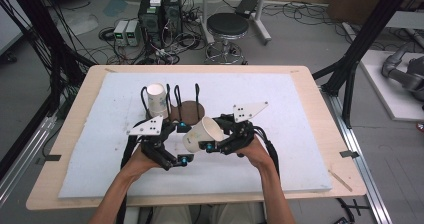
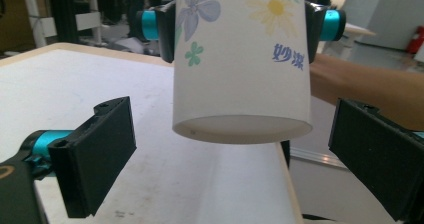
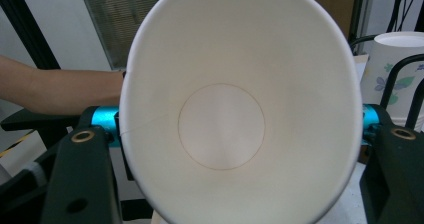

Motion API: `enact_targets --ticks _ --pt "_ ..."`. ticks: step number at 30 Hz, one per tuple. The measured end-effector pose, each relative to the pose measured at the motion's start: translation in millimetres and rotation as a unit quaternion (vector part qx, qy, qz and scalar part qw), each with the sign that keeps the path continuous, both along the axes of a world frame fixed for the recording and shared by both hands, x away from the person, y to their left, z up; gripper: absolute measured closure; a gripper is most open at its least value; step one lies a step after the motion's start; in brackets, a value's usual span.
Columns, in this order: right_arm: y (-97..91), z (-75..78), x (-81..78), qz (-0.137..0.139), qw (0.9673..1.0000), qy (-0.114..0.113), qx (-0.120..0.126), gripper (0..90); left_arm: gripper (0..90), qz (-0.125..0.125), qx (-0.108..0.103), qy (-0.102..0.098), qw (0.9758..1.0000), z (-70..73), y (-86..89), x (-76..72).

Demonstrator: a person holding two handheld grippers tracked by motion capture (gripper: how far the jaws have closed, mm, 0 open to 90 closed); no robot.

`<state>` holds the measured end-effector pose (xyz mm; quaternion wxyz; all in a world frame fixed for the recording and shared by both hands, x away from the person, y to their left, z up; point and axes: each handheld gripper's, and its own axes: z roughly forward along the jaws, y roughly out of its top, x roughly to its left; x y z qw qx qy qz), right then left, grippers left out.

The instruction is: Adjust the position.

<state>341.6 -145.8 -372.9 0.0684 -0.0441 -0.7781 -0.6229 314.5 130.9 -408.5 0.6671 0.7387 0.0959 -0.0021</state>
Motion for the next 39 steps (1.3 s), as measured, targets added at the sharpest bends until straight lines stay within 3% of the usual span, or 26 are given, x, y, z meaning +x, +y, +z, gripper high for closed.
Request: enact_targets --ticks 4,8,11,15,20,21,22,24,27,30,34,39 --pt "-1.3 0.6 0.1 -0.004 1.0 0.0 -0.004 31.8 4.8 0.007 0.016 0.002 0.9998 0.4 2.0 -0.4" --pt "-4.3 2.4 -0.2 -0.017 0.9998 -0.003 -0.014 31.7 4.8 0.046 0.052 -0.006 0.9976 1.3 11.1 -3.4" --pt "-8.3 4.4 0.9 -0.04 0.9988 -0.002 -0.028 31.6 4.8 0.088 0.078 -0.018 0.9929 1.8 22.9 -6.4" --pt "-11.6 7.4 5.3 -0.087 0.9942 0.003 -0.063 31.3 4.8 0.131 0.085 -0.021 0.9875 -0.7 41.3 -9.5" --pt "-14.1 10.7 9.6 -0.14 0.9852 -0.001 -0.098 31.3 4.8 0.198 0.091 -0.02 0.9758 -9.7 65.7 -13.8" --pt "-15.1 11.2 10.8 -0.152 0.983 0.0 -0.103 31.3 4.9 0.205 0.09 -0.017 0.9744 -11.6 69.0 -14.4" --pt "-15.7 11.4 11.5 -0.159 0.9815 0.0 -0.107 31.3 4.8 0.22 0.093 -0.014 0.9709 -14.8 74.4 -15.3" --pt "-16.6 11.5 13.4 -0.178 0.9763 0.0 -0.123 31.3 4.9 0.239 0.096 -0.009 0.9664 -19.8 81.1 -16.9" --pt "-16.7 11.8 16.2 -0.207 0.966 -0.003 -0.155 31.3 4.8 0.264 0.105 0.002 0.9587 -28.6 90.3 -18.8" --pt "-15.8 12.6 17.9 -0.231 0.9553 -0.007 -0.185 31.3 4.8 0.3 0.116 0.004 0.9469 -36.1 98.5 -21.9" --pt "-12.9 13.7 21.0 -0.253 0.9419 -0.018 -0.221 31.4 4.8 0.336 0.114 0.007 0.9348 -43.0 108.3 -25.1" --pt "-10.4 12.4 23.4 -0.26 0.9359 -0.019 -0.237 31.5 4.8 0.353 0.098 0.01 0.9306 -50.0 116.0 -26.7"
